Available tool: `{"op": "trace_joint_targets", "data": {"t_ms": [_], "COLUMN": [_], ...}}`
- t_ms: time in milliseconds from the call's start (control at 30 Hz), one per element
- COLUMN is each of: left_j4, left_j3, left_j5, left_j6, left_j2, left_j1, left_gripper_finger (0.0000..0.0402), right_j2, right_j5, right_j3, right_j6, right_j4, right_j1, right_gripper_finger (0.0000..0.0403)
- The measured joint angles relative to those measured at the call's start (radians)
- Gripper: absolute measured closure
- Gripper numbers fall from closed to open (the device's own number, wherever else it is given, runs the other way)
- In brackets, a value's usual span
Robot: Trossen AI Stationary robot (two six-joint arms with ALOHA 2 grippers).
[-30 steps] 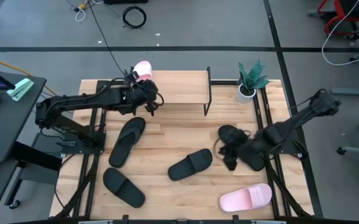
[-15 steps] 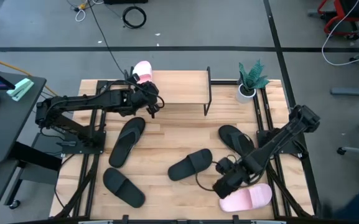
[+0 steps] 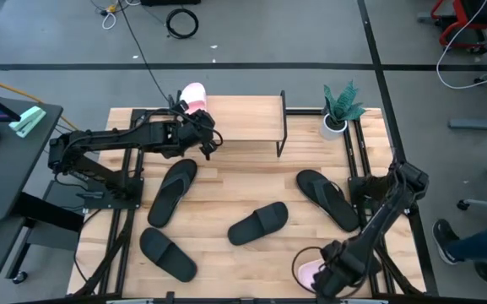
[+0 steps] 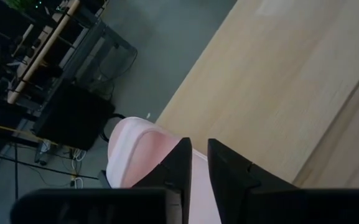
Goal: Pick and place slides into the shelf
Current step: Put the pink slides on the shelf
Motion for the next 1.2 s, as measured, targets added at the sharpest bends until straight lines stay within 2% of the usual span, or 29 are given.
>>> {"op": "trace_joint_targets", "data": {"t_ms": [167,367,633,767,933,1200], "left_j4": [0.000,0.000,0.000,0.000,0.000,0.000], "left_j3": [0.000,0.000,0.000,0.000,-0.001,-0.001], "left_j5": [0.000,0.000,0.000,0.000,0.000,0.000], "left_j6": [-0.004,-0.003,-0.003,-0.003,-0.003,-0.008], "left_j2": [0.000,0.000,0.001,0.001,0.001,0.001], "left_j1": [0.000,0.000,0.000,0.000,0.000,0.000], "left_gripper_finger": [0.0349,0.0345,0.0353,0.0352,0.0350,0.0358], "right_j2": [0.031,0.030,0.031,0.031,0.031,0.033], "right_j5": [0.017,0.195,0.243,0.255,0.323,0.294], "right_j3": [0.000,0.000,-0.001,-0.001,-0.001,-0.045], "right_j6": [-0.006,-0.050,-0.121,-0.119,-0.095,-0.095], "right_j4": [-0.004,-0.024,-0.150,-0.138,-0.104,-0.089], "right_j1": [0.020,0.008,0.012,0.010,0.010,0.016], "right_gripper_finger": [0.0317,0.0316,0.0316,0.0316,0.0316,0.0317]}}
